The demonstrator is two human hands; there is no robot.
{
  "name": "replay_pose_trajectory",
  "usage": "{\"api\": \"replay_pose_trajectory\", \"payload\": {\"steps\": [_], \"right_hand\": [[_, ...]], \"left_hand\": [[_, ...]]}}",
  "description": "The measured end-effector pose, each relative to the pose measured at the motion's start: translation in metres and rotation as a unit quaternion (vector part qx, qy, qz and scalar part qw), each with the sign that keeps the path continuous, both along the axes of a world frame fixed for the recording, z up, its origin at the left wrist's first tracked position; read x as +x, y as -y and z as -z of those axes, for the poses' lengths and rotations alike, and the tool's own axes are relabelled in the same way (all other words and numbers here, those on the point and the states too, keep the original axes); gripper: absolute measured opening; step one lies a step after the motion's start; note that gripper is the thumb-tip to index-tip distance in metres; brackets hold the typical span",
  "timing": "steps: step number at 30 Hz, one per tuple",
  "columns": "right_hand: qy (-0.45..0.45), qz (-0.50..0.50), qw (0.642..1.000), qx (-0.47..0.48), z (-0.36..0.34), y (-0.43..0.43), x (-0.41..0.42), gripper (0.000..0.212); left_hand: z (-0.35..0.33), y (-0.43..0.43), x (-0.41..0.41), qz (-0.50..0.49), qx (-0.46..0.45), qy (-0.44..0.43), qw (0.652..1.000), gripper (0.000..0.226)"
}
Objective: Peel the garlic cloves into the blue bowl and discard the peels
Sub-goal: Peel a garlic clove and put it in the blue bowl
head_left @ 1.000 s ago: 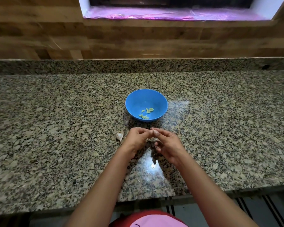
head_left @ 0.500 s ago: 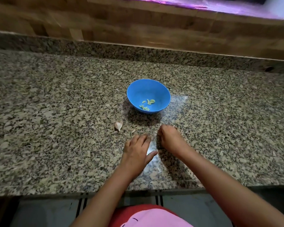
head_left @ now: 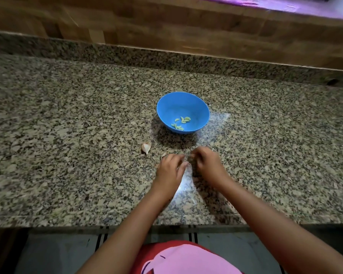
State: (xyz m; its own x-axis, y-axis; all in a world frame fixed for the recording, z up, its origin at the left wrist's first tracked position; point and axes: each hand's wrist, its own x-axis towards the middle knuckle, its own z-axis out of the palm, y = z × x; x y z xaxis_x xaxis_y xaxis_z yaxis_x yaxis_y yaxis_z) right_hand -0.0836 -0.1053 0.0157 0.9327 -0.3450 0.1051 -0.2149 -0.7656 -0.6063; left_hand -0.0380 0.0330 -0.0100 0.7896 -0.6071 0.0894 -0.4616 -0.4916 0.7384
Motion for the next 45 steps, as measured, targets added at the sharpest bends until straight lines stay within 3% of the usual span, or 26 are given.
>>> {"api": "replay_pose_trajectory", "payload": {"steps": [2, 6, 12, 16, 18, 24, 25, 27, 29, 30, 31, 33, 35, 36, 37, 38, 39, 40, 41, 42, 43, 44, 45], "right_hand": [[0.003, 0.053, 0.983, 0.176, -0.008, -0.007, -0.002, 0.011], [0.01, 0.078, 0.929, 0.362, -0.025, -0.015, -0.01, 0.016], [0.0, 0.084, 0.907, 0.413, -0.042, -0.012, -0.02, 0.023], [-0.011, 0.081, 0.857, 0.509, -0.042, -0.013, -0.022, 0.007], [-0.019, 0.072, 0.856, 0.512, -0.041, -0.016, -0.023, 0.01], [-0.053, 0.088, 0.914, 0.392, -0.044, -0.019, -0.021, 0.011], [-0.06, 0.079, 0.941, 0.322, -0.044, -0.02, -0.021, 0.012], [-0.033, 0.04, 0.997, 0.06, -0.04, -0.022, -0.021, 0.01], [0.029, -0.009, 0.987, -0.158, -0.029, -0.024, -0.022, 0.015], [0.048, -0.016, 0.981, -0.189, -0.024, -0.026, -0.023, 0.018], [0.032, -0.008, 0.988, -0.152, -0.024, -0.029, -0.022, 0.018], [-0.032, 0.065, 0.989, 0.13, -0.035, -0.03, -0.021, 0.016], [-0.07, 0.093, 0.889, 0.442, -0.047, -0.03, -0.022, 0.022], [-0.066, 0.101, 0.846, 0.519, -0.05, -0.028, -0.021, 0.024], [-0.066, 0.107, 0.832, 0.54, -0.052, -0.028, -0.02, 0.024], [-0.073, 0.104, 0.859, 0.495, -0.053, -0.029, -0.021, 0.023], [-0.088, 0.093, 0.92, 0.371, -0.051, -0.031, -0.022, 0.02], [-0.106, 0.066, 0.977, 0.174, -0.047, -0.031, -0.023, 0.016], [-0.111, 0.034, 0.993, -0.006, -0.043, -0.031, -0.025, 0.014], [-0.095, -0.004, 0.989, -0.116, -0.039, -0.033, -0.027, 0.013], [-0.076, -0.023, 0.986, -0.149, -0.034, -0.035, -0.027, 0.013], [-0.067, -0.016, 0.99, -0.123, -0.031, -0.036, -0.027, 0.011], [-0.07, 0.023, 0.997, -0.01, -0.034, -0.035, -0.026, 0.011]], "left_hand": [[-0.017, 0.005, 0.004, -0.03, -0.085, -0.153, 0.984, 0.024], [-0.037, 0.009, 0.003, -0.026, -0.215, -0.332, 0.918, 0.018], [-0.038, 0.011, 0.008, -0.033, -0.218, -0.303, 0.927, 0.01], [-0.039, 0.014, 0.007, -0.059, -0.256, -0.32, 0.91, 0.016], [-0.037, 0.014, 0.006, -0.053, -0.247, -0.316, 0.915, 0.016], [-0.037, 0.007, 0.01, -0.002, -0.18, -0.278, 0.943, 0.021], [-0.038, 0.007, 0.01, -0.001, -0.181, -0.279, 0.943, 0.021], [-0.039, 0.01, 0.009, -0.028, -0.205, -0.321, 0.924, 0.023], [-0.04, 0.013, 0.007, -0.06, -0.234, -0.376, 0.894, 0.023], [-0.04, 0.014, 0.006, -0.066, -0.235, -0.379, 0.893, 0.023], [-0.039, 0.014, 0.005, -0.064, -0.228, -0.363, 0.901, 0.022], [-0.039, 0.012, 0.005, -0.05, -0.229, -0.333, 0.913, 0.021], [-0.04, 0.012, 0.005, -0.038, -0.248, -0.332, 0.909, 0.021], [-0.04, 0.012, 0.005, -0.034, -0.252, -0.335, 0.907, 0.02], [-0.039, 0.012, 0.005, -0.032, -0.25, -0.335, 0.908, 0.019], [-0.039, 0.012, 0.004, -0.035, -0.245, -0.335, 0.909, 0.018], [-0.037, 0.012, 0.003, -0.045, -0.236, -0.337, 0.91, 0.017], [-0.036, 0.013, 0.001, -0.058, -0.228, -0.342, 0.91, 0.016], [-0.035, 0.014, -0.001, -0.074, -0.222, -0.351, 0.906, 0.017], [-0.035, 0.015, -0.003, -0.089, -0.222, -0.364, 0.9, 0.019], [-0.034, 0.016, -0.005, -0.1, -0.227, -0.375, 0.893, 0.021], [-0.034, 0.016, -0.006, -0.104, -0.237, -0.381, 0.887, 0.023], [-0.034, 0.017, -0.006, -0.102, -0.247, -0.384, 0.884, 0.023]]}}
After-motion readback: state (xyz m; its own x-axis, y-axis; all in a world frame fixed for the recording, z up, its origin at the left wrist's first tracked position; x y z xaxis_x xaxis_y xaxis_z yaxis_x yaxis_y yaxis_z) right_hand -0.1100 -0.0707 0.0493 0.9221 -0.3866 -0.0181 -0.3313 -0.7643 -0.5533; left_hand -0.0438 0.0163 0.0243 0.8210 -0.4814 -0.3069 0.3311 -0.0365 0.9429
